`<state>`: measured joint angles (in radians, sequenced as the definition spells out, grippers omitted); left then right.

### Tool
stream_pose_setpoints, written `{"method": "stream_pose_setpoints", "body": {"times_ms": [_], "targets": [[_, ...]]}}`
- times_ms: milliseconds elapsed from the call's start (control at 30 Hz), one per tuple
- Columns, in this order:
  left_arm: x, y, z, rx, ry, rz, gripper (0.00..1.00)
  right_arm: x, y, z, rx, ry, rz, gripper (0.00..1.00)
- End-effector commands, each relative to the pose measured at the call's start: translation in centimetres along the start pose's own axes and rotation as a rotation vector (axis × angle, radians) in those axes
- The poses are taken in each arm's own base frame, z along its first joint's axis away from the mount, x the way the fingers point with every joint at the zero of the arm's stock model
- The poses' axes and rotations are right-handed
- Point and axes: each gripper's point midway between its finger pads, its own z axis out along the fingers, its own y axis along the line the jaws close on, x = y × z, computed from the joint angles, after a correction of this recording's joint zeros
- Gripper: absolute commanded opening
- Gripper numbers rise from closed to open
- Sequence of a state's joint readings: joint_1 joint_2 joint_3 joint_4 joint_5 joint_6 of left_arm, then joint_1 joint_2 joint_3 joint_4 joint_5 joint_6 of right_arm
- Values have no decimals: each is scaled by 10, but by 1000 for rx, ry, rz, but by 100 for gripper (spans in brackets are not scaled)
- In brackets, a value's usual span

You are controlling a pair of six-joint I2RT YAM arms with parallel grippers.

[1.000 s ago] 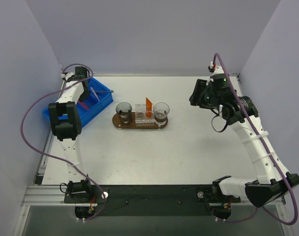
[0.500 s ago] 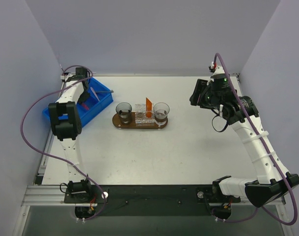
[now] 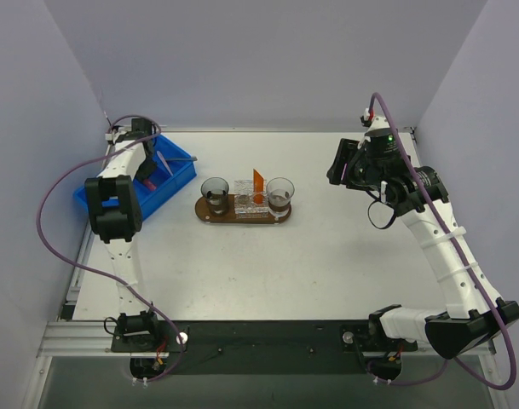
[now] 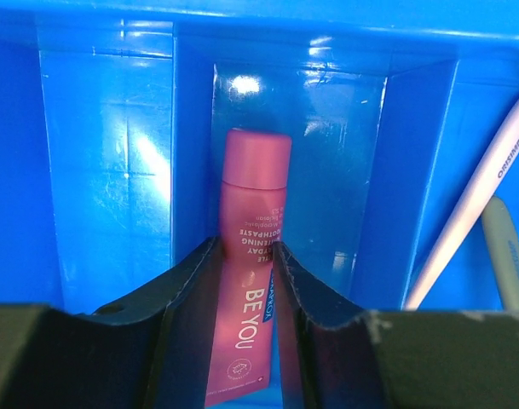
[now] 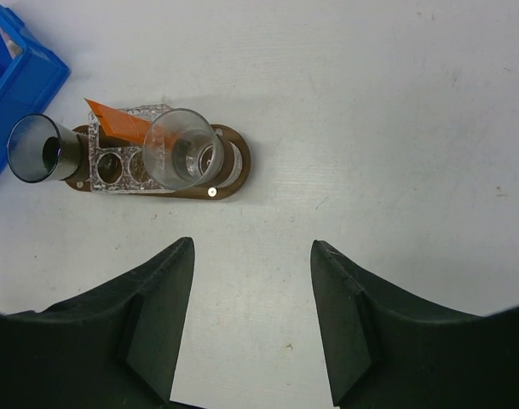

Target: Prepare toiletry sets of a toothbrush and toothpaste on the tray

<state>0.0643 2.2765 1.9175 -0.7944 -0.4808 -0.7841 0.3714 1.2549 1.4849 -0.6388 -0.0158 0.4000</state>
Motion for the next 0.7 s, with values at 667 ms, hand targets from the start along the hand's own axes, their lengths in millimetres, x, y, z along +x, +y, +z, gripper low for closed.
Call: {"method": "stream_pose_setpoints", "body": {"times_ms": [667], "targets": [[-59,-1,-57,105,-128,-34,6,-14,-2,-15,0,-50,-15,52]]}}
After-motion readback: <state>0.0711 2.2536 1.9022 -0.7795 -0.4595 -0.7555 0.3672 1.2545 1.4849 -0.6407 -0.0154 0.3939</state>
